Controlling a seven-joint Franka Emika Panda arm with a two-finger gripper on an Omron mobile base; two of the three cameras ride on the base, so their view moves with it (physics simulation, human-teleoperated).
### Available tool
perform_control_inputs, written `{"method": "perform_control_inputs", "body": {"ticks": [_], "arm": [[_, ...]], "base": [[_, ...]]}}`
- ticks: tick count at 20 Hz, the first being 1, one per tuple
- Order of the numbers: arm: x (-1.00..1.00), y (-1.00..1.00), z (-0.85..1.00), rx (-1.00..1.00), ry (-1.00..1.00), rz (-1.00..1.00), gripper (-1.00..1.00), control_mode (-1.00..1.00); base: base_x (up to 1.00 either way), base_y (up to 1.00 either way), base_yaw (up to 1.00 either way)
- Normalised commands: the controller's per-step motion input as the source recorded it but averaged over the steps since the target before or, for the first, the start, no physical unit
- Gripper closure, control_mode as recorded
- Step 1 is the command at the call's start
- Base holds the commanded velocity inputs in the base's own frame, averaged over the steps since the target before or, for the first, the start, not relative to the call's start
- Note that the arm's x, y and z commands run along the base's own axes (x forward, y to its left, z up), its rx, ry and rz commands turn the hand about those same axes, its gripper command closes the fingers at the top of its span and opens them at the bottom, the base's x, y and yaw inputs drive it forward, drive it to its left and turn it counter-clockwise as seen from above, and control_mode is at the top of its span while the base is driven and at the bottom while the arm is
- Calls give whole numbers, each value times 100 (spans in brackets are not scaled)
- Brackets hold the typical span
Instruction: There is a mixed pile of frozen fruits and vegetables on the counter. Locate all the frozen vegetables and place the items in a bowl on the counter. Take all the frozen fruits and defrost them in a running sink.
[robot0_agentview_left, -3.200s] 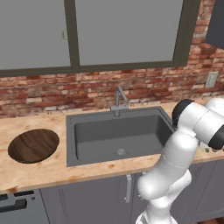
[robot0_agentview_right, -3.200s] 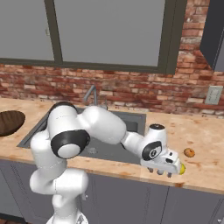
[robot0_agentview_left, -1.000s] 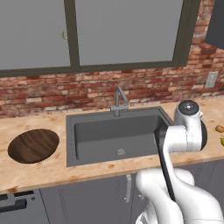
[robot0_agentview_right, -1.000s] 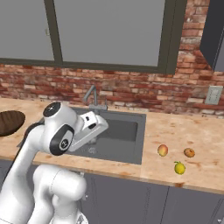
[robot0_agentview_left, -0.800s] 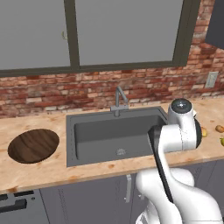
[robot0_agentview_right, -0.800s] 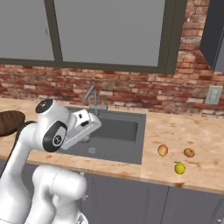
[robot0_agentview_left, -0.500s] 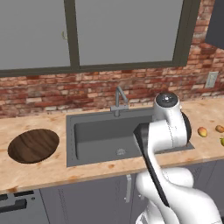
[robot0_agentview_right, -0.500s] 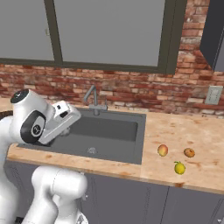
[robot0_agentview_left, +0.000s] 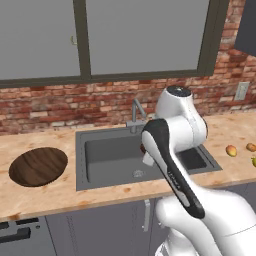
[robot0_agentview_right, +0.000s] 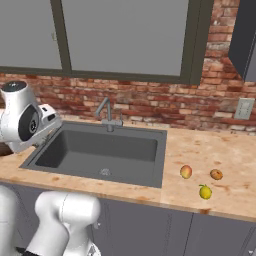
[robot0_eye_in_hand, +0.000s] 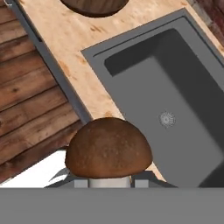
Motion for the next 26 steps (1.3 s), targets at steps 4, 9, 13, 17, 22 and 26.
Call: {"method": "perform_control_inputs", "body": {"ticks": [4,9,13,17,22,26], "arm": [[39,100,-1,9,10,15,100,-100],[55,90,-10,6,5,0,100,-100],[48,93,-22,4,7,0,100,-100],[17,99,-36,0,10,0,100,-100],[22,79,-56,0,4,-4,100,-100],[32,57,-35,0,0,-8,100,-100]], "base": [[0,0,0],[0,0,0],[0,0,0],[0,0,0],[0,0,0],[0,0,0]]}}
